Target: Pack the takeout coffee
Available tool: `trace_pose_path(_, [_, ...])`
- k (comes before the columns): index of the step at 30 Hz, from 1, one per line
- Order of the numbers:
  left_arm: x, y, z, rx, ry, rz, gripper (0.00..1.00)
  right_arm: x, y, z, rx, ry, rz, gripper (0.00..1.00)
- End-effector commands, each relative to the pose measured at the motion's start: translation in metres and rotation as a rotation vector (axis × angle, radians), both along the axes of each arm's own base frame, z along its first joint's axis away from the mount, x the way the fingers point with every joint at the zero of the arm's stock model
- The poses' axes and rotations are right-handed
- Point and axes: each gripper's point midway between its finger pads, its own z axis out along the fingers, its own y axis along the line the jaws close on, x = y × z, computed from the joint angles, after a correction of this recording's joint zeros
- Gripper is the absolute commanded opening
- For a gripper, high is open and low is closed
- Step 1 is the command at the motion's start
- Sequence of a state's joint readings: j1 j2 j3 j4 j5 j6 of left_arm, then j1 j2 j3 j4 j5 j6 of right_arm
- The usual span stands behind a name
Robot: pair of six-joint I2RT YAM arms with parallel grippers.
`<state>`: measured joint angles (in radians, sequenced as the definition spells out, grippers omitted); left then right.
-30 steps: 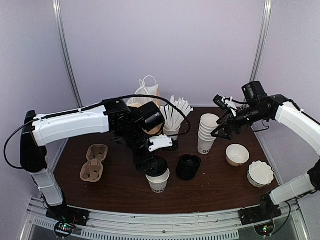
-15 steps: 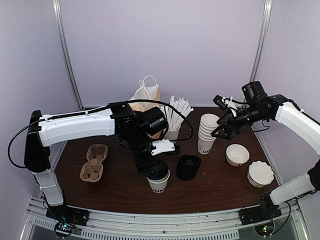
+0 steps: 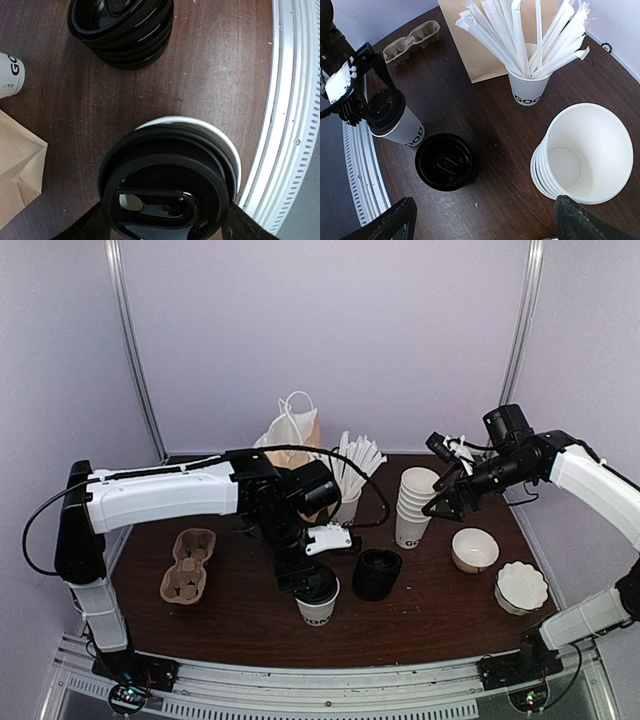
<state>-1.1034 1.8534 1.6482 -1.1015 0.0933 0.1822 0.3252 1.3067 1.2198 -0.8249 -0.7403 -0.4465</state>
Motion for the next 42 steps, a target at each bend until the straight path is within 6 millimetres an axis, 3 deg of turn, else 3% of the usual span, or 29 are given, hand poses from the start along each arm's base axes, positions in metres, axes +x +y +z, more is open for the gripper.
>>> trace_pose_path(1, [-0.003,-0.010,0.006,-0.021,-0.007,-0.033,0.77,-0.008,0.003,0.005,0.015,-0.007,0.029,0.99])
trace_pose_path(12, [-0.006,-0.018,-0.001,-0.015,0.011,-0.056,0.78,-0.009,0.005,0.005,0.020,0.004,0.039,0.99])
trace_pose_path(26, [-0.015,0.002,0.000,0.042,0.028,-0.046,0.78,-0.012,0.006,0.004,0.022,0.007,0.052,1.00])
trace_pose_path(32, [-0.015,-0.001,0.001,0.037,0.029,-0.047,0.78,-0.012,0.006,0.003,0.020,0.010,0.051,0.99])
trace_pose_path(38, [-0.017,-0.007,-0.012,0.038,0.044,-0.044,0.83,-0.012,0.005,0.003,0.017,0.004,0.049,0.99])
trace_pose_path(42, [-0.016,-0.006,-0.010,0.035,0.034,-0.037,0.86,-0.013,0.005,0.005,0.017,0.001,0.050,1.00])
